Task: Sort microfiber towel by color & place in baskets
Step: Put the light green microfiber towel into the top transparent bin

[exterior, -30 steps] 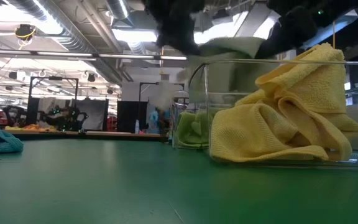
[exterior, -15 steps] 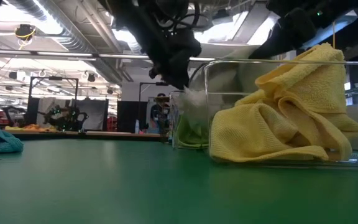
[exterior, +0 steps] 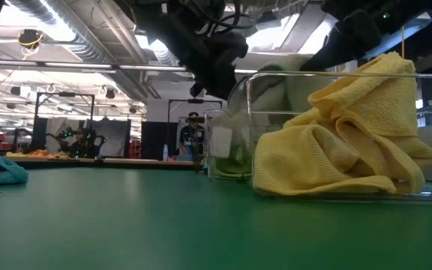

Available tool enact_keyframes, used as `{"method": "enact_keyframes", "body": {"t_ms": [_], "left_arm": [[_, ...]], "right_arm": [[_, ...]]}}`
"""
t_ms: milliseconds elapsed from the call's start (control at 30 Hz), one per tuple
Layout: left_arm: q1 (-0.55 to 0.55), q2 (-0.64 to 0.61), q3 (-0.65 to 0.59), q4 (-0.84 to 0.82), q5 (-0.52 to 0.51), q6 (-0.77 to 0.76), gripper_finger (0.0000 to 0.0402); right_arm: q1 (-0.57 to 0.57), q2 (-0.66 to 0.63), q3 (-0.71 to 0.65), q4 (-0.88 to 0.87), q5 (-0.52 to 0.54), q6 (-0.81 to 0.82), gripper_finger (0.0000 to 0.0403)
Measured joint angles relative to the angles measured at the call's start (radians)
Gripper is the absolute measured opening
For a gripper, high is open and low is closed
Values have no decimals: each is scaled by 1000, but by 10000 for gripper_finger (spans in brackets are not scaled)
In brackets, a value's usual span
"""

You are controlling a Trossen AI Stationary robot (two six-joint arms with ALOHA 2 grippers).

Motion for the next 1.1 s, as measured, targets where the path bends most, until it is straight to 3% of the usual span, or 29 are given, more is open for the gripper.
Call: {"method": "enact_keyframes", "body": {"t_ms": [500,667,867,1100], "left_arm": [[-51,0,0,-260,26,35,0],[-51,0,0,-272,9,35,9],[-41,0,0,-263,3,35,71],[-39,0,54,-273,3,35,121]], "right_arm": [[0,0,0,2,-16,11,95],[0,0,0,2,-19,12,147],[0,0,8,1,-19,37,221],[-9,0,88,2,43,25,254]]}}
